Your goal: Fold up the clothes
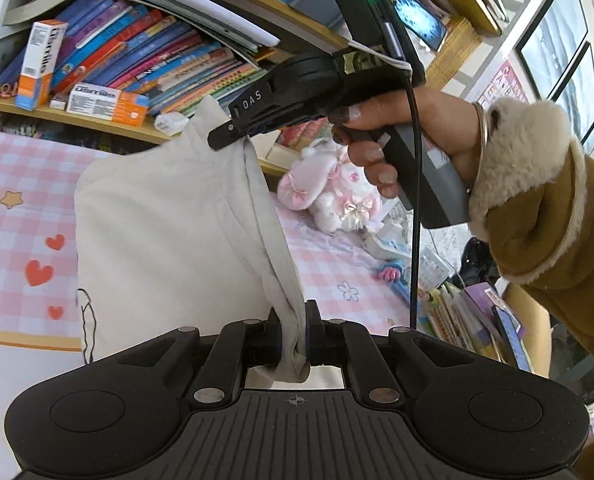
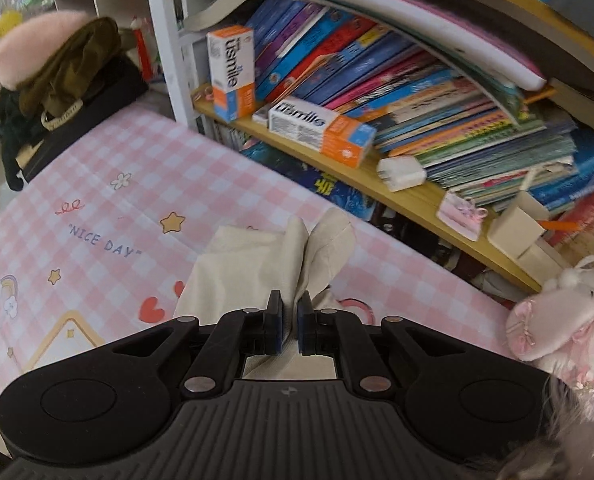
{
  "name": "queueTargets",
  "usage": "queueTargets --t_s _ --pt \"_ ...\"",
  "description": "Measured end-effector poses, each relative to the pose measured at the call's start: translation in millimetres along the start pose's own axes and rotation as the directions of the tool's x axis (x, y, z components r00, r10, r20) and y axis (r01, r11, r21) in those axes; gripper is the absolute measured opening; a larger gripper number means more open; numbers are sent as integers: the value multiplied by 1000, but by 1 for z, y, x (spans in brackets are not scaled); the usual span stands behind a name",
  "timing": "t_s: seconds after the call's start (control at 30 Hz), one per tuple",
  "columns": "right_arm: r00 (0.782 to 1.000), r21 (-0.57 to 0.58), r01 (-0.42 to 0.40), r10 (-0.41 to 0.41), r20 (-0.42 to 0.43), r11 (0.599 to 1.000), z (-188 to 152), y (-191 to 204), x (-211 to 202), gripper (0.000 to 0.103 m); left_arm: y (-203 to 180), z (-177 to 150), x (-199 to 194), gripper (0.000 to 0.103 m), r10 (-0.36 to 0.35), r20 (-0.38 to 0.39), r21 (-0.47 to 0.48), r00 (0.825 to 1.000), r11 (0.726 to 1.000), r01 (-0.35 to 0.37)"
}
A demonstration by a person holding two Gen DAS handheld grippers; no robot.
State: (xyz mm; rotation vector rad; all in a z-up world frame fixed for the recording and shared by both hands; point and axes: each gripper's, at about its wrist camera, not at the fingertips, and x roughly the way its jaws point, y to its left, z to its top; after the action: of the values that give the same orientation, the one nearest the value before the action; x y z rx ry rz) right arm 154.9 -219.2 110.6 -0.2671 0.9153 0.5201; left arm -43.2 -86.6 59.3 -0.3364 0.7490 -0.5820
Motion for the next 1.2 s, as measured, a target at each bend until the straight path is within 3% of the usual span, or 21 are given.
queueTargets --t_s 0.43,0.73,0.8,0.9,0.93,1.0,1.03,1.07,1.2 --pt "998 138 -62 58 34 989 -74 -76 -3 6 -65 -23 57 8 71 -153 118 986 992 -53" --pt "998 273 -57 49 37 960 -119 -115 10 6 -76 -35 102 9 111 -241 114 964 990 -86" --pt "999 297 -41 32 38 954 -127 -120 11 6 -78 -36 107 14 84 -259 102 962 993 -59" --pt "999 331 -18 5 38 943 -138 -126 13 8 -82 -38 114 30 34 -286 79 958 997 -12" --pt "999 343 -10 -3 38 939 -142 -128 13 11 -84 -39 116 37 17 -294 71 956 997 4" --pt "999 366 5 -21 38 931 -150 -133 15 22 -86 -40 117 38 -19 -305 61 952 997 40" --pt "999 377 13 -29 38 926 -154 -135 15 38 -87 -40 115 38 -40 -306 61 951 996 62" --pt "999 389 20 -38 38 921 -158 -137 16 44 -89 -41 113 38 -62 -306 60 950 995 84" --pt "997 423 35 -60 45 905 -176 -140 12 44 -70 -40 95 38 -53 -268 16 962 998 60"
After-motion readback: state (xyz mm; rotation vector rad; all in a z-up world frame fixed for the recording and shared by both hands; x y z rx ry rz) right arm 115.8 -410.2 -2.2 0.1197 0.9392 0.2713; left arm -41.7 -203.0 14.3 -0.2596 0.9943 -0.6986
